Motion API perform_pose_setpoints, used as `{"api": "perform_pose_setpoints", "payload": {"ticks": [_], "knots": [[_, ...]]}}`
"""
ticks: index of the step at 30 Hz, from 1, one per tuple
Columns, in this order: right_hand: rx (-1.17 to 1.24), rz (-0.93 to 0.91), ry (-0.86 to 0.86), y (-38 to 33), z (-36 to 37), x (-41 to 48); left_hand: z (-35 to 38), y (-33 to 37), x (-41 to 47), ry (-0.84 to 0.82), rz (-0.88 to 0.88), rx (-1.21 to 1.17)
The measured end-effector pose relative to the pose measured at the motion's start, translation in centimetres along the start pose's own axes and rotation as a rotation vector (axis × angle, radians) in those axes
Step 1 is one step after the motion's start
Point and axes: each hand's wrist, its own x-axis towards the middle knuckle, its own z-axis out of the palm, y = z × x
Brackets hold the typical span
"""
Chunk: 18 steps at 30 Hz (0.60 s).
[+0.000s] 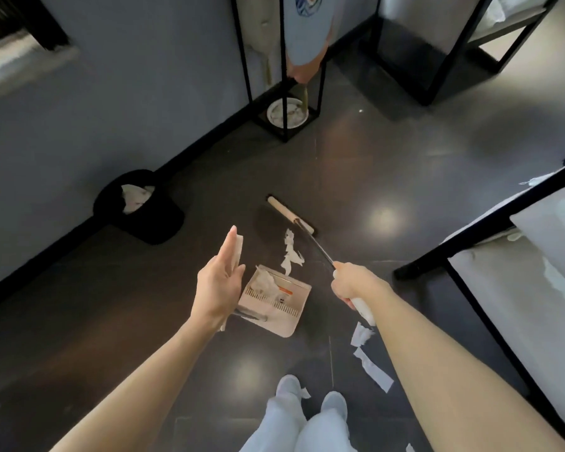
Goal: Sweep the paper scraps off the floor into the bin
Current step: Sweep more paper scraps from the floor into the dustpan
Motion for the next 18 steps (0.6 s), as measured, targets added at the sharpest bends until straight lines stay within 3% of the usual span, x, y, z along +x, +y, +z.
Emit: {"api": "perform_pose_setpoints", "payload": {"ticks": [5,8,12,18], "knots": [[-0.129,-0.043,-0.276,0.0,1.1,-2.5,-0.9,2.0,2.2,-0.024,-0.038,0.018],[0.229,0.047,-0.425,1.9,1.1,-5.0,-1.0,2.4,2.1,-0.05,-0.027,0.038],[0.566,0.115,-0.383,4.3,-1.1,-8.2,-0.7,2.5,1.7,-0.072,-0.049,0.005],[0.662,0.126,-0.253,6.2,-1.0,-12.3,0.3,2.4,0.0,-0.159,0.014,0.027]]}}
